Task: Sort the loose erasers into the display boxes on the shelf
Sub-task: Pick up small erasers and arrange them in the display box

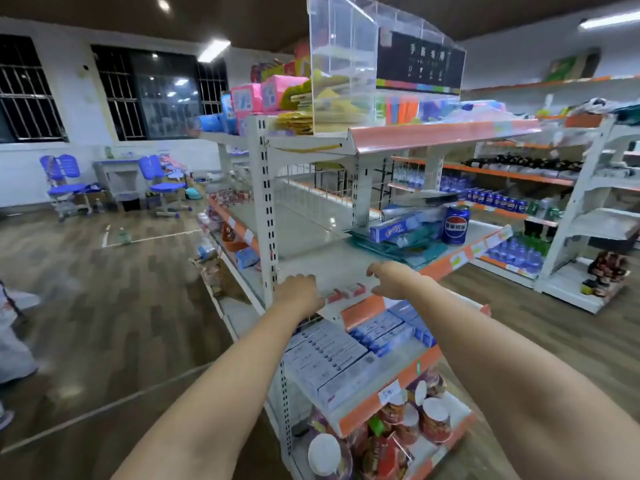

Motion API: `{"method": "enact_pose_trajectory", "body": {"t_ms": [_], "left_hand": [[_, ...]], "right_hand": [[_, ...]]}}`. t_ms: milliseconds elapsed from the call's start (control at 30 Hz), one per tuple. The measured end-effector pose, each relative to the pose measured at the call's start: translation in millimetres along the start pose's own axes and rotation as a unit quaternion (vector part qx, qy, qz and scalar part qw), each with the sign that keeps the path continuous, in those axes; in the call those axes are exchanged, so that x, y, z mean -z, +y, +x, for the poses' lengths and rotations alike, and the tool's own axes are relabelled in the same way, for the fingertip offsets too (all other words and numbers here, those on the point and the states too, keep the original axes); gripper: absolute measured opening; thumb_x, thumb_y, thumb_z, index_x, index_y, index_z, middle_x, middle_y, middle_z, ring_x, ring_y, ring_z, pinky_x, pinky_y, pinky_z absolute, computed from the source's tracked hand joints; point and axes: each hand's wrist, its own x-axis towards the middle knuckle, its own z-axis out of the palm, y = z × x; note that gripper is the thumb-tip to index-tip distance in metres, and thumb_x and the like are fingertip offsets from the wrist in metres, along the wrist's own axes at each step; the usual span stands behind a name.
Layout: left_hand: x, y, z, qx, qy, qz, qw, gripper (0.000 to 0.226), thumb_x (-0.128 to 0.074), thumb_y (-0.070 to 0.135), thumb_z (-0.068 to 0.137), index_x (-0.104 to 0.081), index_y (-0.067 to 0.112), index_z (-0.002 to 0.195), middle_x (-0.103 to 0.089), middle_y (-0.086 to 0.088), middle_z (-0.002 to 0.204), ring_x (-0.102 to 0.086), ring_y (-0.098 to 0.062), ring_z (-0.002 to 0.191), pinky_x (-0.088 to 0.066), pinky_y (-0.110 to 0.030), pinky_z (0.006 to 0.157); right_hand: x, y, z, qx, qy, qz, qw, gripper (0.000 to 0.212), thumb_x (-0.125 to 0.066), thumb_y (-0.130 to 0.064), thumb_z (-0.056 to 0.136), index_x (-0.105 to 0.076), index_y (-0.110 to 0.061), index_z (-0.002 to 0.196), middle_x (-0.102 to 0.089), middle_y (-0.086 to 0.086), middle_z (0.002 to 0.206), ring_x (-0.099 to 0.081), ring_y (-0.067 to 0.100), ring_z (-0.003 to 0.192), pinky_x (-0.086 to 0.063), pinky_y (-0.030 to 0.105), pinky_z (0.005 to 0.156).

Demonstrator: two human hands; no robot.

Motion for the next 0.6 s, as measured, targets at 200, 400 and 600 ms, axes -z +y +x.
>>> {"method": "enact_pose_trajectory", "body": {"t_ms": [200, 400, 600], "left_hand": [[-23, 7, 22, 0.043, -0.016, -0.034, 0.998, 0.054, -0.052, 0.041, 0.090, -0.044, 0.009, 0.132, -0.050, -0.012, 0.130, -0.047, -0.028, 0.119, -0.044, -0.037, 0.092], [-36, 7, 38, 0.040, -0.022, -0.023, 0.999, 0.051, -0.053, 0.044, 0.089, -0.051, 0.012, 0.128, -0.053, -0.011, 0.125, -0.049, -0.027, 0.116, -0.046, -0.038, 0.092], [-41, 2, 45, 0.027, 0.003, -0.057, 0.998, 0.033, -0.054, 0.035, 0.089, -0.062, 0.014, 0.113, -0.061, -0.009, 0.110, -0.057, -0.027, 0.101, -0.050, -0.037, 0.083]], "right_hand": [[-17, 12, 39, 0.053, -0.029, -0.007, 0.998, 0.046, -0.054, -0.015, 0.091, -0.042, -0.014, 0.136, -0.046, 0.010, 0.134, -0.047, 0.027, 0.119, -0.040, 0.034, 0.096], [-31, 13, 60, 0.091, -0.038, -0.030, 0.995, 0.039, -0.046, -0.009, 0.092, -0.051, -0.009, 0.130, -0.049, 0.013, 0.131, -0.048, 0.029, 0.119, -0.040, 0.036, 0.099], [-40, 13, 69, 0.091, -0.003, -0.021, 0.996, 0.024, -0.045, -0.012, 0.092, -0.064, -0.008, 0.107, -0.056, 0.016, 0.115, -0.055, 0.031, 0.101, -0.039, 0.030, 0.075]]}}
